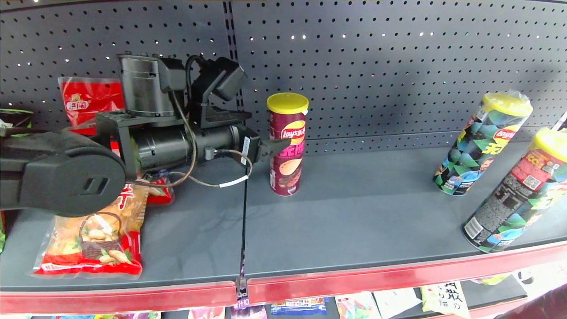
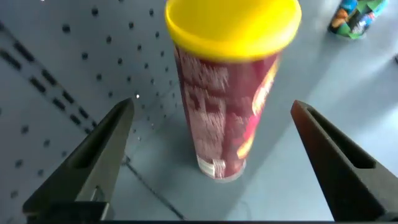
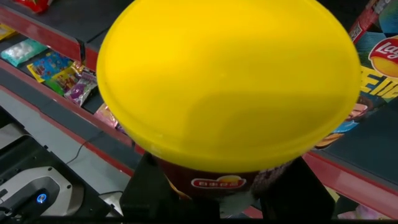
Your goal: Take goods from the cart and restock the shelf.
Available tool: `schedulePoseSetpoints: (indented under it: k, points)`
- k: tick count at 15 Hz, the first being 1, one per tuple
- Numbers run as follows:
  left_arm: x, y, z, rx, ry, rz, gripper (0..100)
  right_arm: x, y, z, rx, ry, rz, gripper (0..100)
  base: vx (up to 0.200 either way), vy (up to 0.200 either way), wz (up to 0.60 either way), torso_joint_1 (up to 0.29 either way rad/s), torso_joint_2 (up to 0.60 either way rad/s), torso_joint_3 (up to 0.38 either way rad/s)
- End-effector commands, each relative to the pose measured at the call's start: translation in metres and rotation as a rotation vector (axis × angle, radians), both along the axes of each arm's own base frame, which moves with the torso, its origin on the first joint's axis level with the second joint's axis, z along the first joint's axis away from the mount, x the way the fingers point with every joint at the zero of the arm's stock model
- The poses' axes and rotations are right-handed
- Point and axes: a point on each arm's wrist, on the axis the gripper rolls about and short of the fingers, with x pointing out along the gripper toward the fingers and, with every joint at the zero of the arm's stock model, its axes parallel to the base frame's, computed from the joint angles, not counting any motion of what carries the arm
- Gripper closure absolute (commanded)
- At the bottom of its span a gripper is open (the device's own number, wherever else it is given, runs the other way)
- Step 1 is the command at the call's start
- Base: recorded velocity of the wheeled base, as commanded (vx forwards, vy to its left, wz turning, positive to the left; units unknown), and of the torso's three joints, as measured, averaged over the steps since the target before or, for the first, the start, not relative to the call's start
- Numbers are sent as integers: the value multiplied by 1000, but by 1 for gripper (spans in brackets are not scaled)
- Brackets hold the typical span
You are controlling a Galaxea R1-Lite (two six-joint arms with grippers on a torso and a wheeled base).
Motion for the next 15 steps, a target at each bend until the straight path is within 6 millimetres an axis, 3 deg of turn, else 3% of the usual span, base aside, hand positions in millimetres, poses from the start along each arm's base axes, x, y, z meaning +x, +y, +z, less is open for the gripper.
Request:
schedulePoseSetpoints:
  k: [1,13,14,15]
  points:
    - [10,-6,-3,0,1,0,0,1,0,0,-2,4,1,100,0,0,0,0,0,0]
    - [22,-34,-11,10,-2,-9,0,1,0,0,4,6,0,100,0,0,0,0,0,0]
    - [21,-36,-10,9,-3,-13,100,1,0,0,4,6,0,100,0,0,0,0,0,0]
    - [21,-36,-11,11,-1,-13,100,0,0,0,4,4,0,100,0,0,0,0,0,0]
